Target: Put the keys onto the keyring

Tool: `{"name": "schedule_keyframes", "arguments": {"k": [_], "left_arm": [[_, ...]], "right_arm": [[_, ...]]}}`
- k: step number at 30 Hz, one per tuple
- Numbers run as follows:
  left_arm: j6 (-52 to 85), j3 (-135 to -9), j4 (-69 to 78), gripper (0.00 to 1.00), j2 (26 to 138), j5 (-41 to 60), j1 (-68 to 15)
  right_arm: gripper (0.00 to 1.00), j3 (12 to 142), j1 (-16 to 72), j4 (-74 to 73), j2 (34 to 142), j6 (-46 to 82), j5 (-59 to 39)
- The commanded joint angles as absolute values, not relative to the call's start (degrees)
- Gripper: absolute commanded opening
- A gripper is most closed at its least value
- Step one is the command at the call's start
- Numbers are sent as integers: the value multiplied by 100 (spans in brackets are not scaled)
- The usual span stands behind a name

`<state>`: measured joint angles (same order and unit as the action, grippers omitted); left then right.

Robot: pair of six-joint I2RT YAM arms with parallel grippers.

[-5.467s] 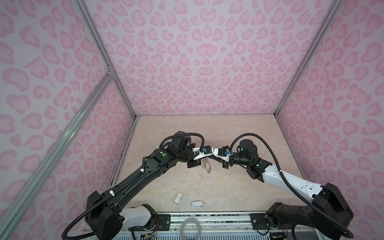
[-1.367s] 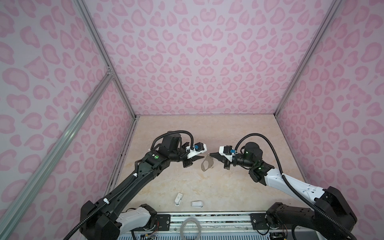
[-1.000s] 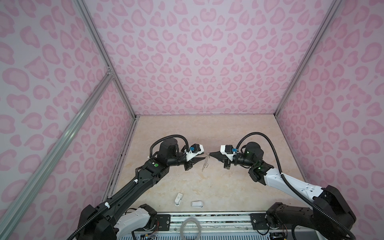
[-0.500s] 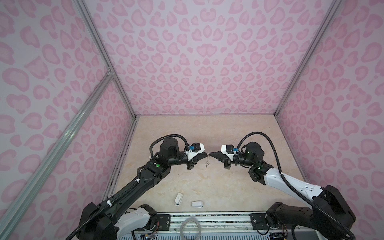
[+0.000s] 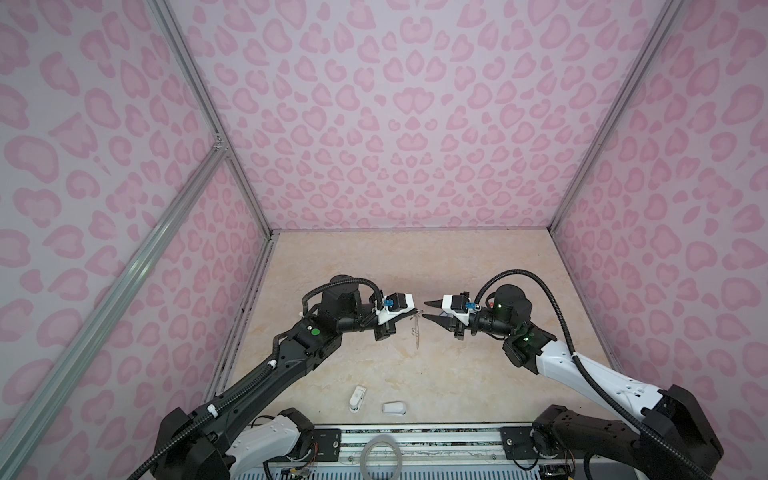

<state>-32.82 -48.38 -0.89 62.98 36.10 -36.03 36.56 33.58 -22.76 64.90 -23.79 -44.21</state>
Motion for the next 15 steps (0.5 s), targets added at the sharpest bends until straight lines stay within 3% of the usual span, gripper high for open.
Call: {"name": "schedule_keyframes", "arguments": {"k": [1,15], "left_arm": [[-4168,-5011,-546,3,6228,3117,-3729],[-5528,-4759,-429,3,6035,2482,-4155]], "right_arm": [[34,3652,3332,-1020,6234,-3193,-3881],[36,2830,3691,-1327,5237,-2906,-3085]]}}
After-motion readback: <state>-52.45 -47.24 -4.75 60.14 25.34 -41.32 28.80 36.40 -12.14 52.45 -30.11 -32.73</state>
